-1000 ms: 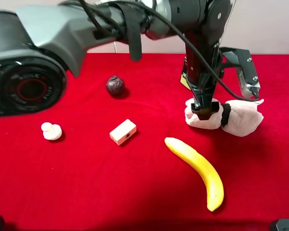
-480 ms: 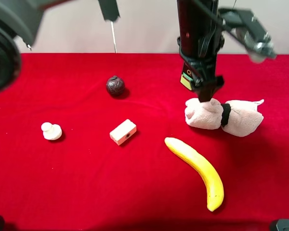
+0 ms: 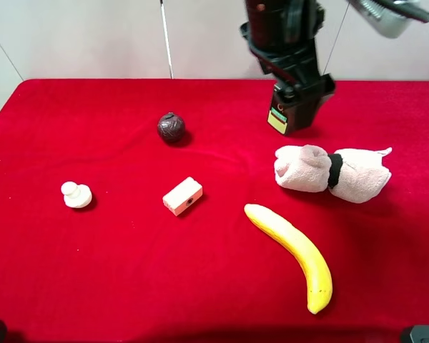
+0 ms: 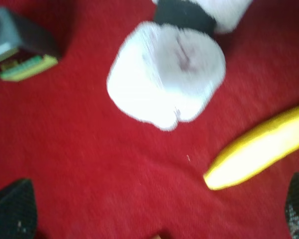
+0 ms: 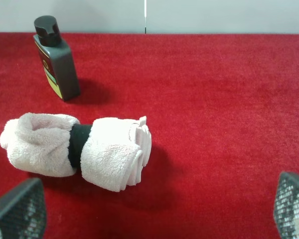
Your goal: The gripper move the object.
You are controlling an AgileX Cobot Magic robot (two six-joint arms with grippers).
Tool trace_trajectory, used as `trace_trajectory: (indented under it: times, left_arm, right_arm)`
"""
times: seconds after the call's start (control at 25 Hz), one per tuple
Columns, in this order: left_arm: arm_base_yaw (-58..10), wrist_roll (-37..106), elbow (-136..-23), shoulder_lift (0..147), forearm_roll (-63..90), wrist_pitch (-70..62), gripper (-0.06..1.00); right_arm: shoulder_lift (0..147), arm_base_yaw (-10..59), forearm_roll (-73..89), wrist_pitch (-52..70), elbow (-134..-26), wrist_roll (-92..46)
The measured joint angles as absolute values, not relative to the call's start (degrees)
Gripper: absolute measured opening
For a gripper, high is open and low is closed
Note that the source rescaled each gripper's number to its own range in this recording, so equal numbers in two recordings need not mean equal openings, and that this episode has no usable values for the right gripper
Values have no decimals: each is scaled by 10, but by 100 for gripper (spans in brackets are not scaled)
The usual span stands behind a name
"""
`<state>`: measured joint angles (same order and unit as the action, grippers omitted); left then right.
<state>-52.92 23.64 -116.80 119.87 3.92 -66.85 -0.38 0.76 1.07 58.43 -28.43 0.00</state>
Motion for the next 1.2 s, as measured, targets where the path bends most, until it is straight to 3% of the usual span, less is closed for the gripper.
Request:
trace_trajectory:
  times: [1.2]
  left_arm:
    - [-363,172,-468,649,39,-666,100]
  right_arm:
    - [-4,8,11,584,-284,0]
